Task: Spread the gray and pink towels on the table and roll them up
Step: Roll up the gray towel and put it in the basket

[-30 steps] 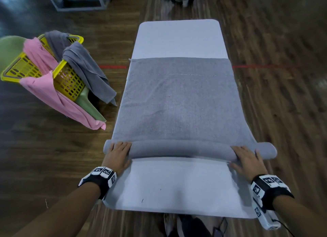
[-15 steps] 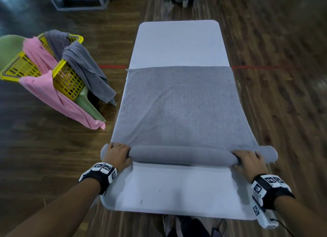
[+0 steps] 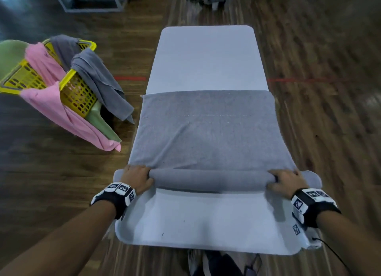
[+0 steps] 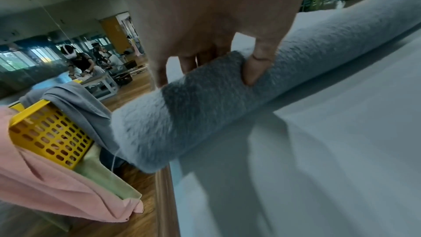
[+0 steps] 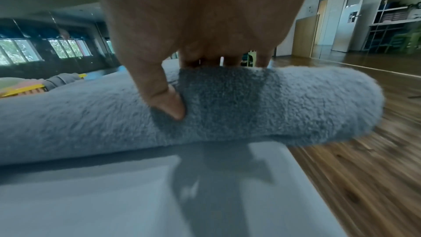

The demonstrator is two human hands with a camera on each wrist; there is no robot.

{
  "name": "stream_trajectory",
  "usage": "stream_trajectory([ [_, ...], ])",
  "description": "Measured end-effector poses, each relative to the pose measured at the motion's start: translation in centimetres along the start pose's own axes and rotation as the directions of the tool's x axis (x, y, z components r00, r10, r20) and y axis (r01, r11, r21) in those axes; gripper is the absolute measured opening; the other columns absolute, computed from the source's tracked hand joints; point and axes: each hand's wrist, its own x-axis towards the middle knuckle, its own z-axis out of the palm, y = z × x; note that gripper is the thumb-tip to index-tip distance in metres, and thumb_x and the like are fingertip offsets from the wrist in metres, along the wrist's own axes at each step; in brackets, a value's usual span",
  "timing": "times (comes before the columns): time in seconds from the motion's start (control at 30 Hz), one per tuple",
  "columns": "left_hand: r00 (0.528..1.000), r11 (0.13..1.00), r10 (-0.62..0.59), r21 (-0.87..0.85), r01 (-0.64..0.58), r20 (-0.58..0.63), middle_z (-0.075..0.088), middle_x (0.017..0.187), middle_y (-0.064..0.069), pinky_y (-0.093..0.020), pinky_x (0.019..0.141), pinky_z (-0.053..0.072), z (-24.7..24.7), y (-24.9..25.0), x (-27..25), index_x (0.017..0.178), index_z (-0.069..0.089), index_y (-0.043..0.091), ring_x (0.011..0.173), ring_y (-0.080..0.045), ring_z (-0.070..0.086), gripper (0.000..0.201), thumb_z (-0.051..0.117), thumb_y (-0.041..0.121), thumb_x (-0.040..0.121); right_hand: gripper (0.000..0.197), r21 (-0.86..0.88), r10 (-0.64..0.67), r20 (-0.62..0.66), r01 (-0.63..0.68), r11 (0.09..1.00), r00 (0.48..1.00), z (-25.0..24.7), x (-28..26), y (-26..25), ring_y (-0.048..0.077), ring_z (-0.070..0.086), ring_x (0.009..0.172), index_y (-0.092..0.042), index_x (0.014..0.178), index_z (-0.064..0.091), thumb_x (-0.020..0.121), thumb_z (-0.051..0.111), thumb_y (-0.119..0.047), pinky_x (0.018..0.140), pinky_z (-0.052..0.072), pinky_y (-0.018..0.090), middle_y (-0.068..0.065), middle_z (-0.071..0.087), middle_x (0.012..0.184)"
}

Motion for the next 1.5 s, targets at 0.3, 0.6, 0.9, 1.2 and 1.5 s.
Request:
stream_trajectory([
  [0.3, 0.995, 0.996, 0.088, -0.023, -0.089, -0.042, 0.061, 0.122, -0.003, -0.038, 0.098, 0.035, 1.1, -1.0, -0.2, 0.121, 0.056, 0.019, 0.113, -0.024, 0.054, 0.049, 0.061, 0.034, 0.075, 0.056, 0.117, -0.114, -0.116, 0.127, 0.985, 0.987, 2.6, -0.9, 1.1, 0.023, 0.042, 0.132, -0.026, 0.132, 0.049, 0.08, 0.069, -0.028, 0.108, 0.025, 0.052, 0.002, 0.05, 0.14],
  [0.6, 0.997, 0.995, 0.042, -0.088, -0.047, -0.059, 0.045, 0.142, -0.004, -0.043, 0.108, 0.024, -0.4, -1.4, 2.0, 0.139, 0.04, 0.016, 0.129, -0.024, 0.041, 0.058, 0.041, 0.051, 0.093, 0.052, 0.138, 0.005, -0.135, 0.014, 0.99, 0.991, -0.1, 1.6, -0.3, 0.015, 0.03, 0.137, -0.026, 0.138, 0.041, 0.092, 0.049, -0.048, 0.113, 0.009, 0.052, -0.005, 0.04, 0.145],
  [0.9, 0.998, 0.998, -0.014, -0.062, 0.01, -0.064, 0.061, 0.123, -0.006, -0.039, 0.092, 0.038, -2.3, -1.5, 2.7, 0.12, 0.055, 0.022, 0.109, -0.026, 0.057, 0.033, 0.047, 0.031, 0.089, 0.05, 0.01, 0.019, -0.019, -0.019, 1.0, 1.0, -1.5, 2.4, -0.5, 0.02, 0.045, 0.126, -0.035, 0.131, 0.05, 0.081, 0.055, -0.041, 0.111, 0.017, 0.05, -0.004, 0.055, 0.134],
  [1.2, 1.0, 0.987, 0.029, 0.16, -0.029, -0.001, 0.055, 0.127, 0.006, -0.038, 0.105, 0.025, -1.0, -1.2, 0.4, 0.121, 0.05, 0.029, 0.118, -0.019, 0.047, 0.05, 0.06, 0.044, 0.075, 0.044, -0.021, -0.027, -0.07, 0.025, 0.999, 0.997, -0.1, 0.8, -0.3, 0.019, 0.049, 0.118, -0.037, 0.119, 0.057, 0.076, 0.064, -0.042, 0.105, 0.027, 0.043, -0.005, 0.061, 0.123],
  [1.5, 0.999, 0.998, 0.041, -0.052, -0.041, -0.005, 0.043, 0.142, 0.002, -0.044, 0.11, 0.021, -1.6, -1.0, 1.3, 0.137, 0.039, 0.022, 0.131, -0.02, 0.038, 0.067, 0.059, 0.055, 0.082, 0.062, 0.098, -0.006, -0.007, 0.007, 0.995, 1.0, -1.1, 1.9, -0.9, 0.019, 0.038, 0.132, -0.03, 0.137, 0.041, 0.083, 0.056, -0.057, 0.112, 0.008, 0.054, -0.004, 0.045, 0.141],
])
